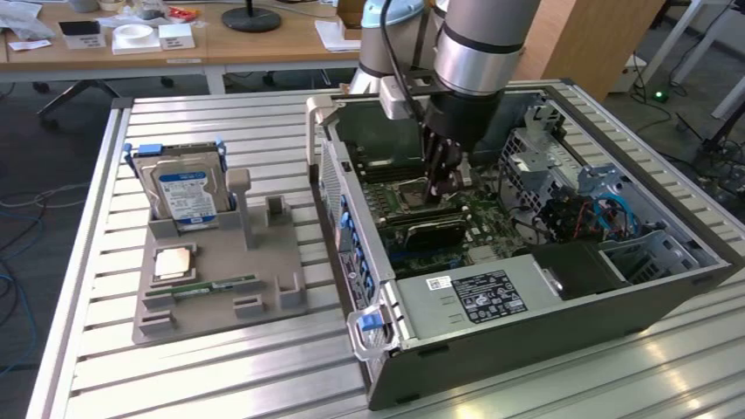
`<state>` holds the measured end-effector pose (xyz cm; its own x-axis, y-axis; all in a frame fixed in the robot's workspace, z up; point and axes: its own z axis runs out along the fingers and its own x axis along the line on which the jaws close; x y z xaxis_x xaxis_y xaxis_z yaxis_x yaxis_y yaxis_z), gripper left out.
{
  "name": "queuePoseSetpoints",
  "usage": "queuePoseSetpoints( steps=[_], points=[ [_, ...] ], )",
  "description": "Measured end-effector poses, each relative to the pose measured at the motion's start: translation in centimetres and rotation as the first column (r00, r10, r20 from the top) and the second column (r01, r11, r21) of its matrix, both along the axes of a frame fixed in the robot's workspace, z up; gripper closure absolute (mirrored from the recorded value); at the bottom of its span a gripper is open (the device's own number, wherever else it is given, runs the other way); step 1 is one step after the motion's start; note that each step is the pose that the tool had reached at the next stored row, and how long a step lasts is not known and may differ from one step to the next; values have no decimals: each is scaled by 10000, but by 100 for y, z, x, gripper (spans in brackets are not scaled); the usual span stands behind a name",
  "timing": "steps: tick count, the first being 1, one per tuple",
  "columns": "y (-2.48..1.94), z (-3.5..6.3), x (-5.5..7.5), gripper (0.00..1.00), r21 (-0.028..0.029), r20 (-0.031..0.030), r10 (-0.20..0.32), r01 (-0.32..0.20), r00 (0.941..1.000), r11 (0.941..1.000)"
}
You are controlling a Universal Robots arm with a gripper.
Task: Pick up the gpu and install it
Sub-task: 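Press down on the gpu until it lock into place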
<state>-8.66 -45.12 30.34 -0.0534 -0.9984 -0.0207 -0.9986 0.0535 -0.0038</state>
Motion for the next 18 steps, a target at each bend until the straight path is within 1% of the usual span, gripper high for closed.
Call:
queuePoseSetpoints(
  steps=[10, 15, 18],
  points=[
    [14, -179, -7, 89, 0, 0, -1, 1, 10000, 10000],
    [15, -194, -7, 89, 3, -1, 0, 0, 10000, 10000],
    [15, -231, -7, 89, 9, 0, -1, 1, 10000, 10000]
  ],
)
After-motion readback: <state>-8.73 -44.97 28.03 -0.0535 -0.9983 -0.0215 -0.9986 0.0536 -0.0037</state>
